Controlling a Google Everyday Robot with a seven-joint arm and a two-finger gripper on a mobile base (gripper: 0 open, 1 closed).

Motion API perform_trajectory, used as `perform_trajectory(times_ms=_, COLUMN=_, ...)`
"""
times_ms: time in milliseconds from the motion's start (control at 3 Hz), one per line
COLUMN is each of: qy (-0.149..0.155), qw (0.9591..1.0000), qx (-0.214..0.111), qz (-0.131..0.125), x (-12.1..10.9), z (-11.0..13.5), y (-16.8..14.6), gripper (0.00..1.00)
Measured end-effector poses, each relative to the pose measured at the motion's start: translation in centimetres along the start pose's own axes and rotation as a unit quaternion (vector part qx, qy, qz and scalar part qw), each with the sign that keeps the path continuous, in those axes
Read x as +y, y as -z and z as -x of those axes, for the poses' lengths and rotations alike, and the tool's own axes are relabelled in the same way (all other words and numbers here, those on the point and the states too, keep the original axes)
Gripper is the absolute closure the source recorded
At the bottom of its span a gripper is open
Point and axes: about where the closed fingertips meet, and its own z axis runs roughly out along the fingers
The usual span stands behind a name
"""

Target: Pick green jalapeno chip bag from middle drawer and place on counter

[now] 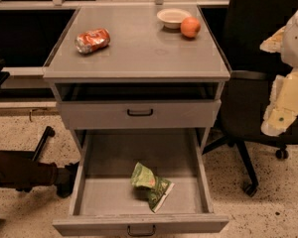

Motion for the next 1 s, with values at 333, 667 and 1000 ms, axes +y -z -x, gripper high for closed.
perform_trajectory(times_ms=333, qy=0.0, qw=1.0, qx=0.0, qz=0.0, x=0.0, z=0.0, y=0.0, gripper=0.0)
perform_trajectory(times_ms=667, qy=-0.004, qw=0.9999, qx=0.003, qz=0.016, x=1.3, z=-0.1, y=-2.8, gripper=0.0)
perform_trajectory(times_ms=1000, qy=0.0, qw=0.999, qx=-0.007, qz=0.044, x=4.7, z=1.0, y=-8.5, gripper=0.0)
